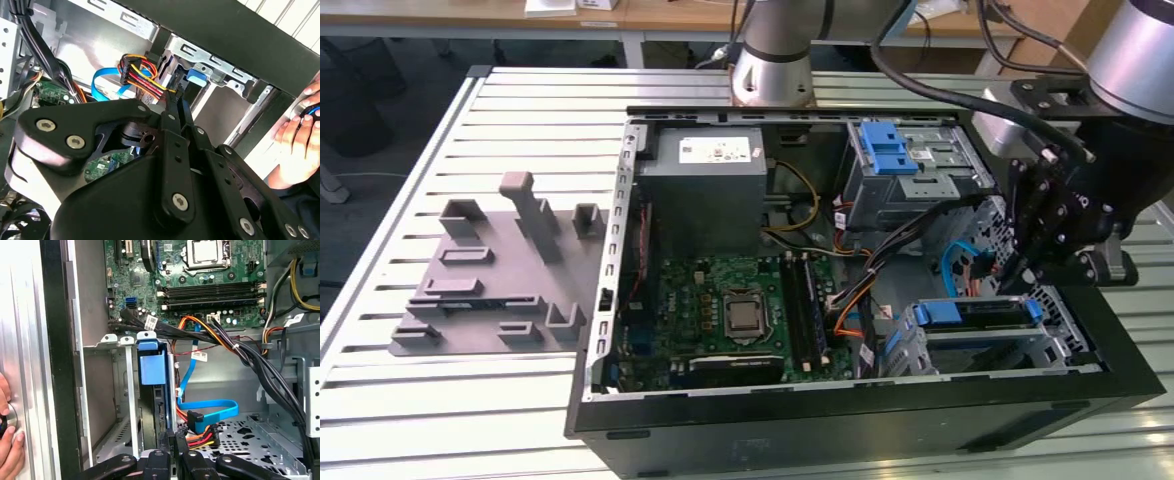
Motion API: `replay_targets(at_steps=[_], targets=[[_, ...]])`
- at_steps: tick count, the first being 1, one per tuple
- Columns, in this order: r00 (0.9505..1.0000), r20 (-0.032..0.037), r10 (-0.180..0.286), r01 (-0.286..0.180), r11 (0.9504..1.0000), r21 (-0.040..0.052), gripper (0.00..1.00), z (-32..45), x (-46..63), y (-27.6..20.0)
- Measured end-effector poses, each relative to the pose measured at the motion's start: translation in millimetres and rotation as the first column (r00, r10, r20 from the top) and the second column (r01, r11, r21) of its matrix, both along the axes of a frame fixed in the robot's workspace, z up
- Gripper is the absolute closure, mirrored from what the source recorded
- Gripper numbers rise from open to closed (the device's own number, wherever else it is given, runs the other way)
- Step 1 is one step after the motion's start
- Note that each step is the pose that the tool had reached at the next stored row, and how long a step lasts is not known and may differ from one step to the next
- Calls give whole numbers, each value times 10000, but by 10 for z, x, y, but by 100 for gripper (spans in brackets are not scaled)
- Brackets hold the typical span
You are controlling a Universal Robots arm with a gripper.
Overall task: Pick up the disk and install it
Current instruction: 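Insert the first disk wire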
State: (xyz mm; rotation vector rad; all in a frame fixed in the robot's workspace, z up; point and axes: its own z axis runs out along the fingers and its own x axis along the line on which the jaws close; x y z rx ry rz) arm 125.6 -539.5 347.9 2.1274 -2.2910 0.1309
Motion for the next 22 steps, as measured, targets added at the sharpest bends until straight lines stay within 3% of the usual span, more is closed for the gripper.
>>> replay_targets(at_steps=[3, 7, 10, 16, 22], targets=[[10000, 59, 48, -48, 10000, 33, 84, -17, -24, -10], [9999, 101, 86, -88, 9997, 247, 84, -41, -41, -21], [9998, 117, 145, -149, 9993, 343, 84, -58, -45, -42], [9997, 139, 217, -223, 9989, 410, 84, -70, -53, -103], [9996, 140, 239, -244, 9988, 429, 84, -93, -55, -115]])
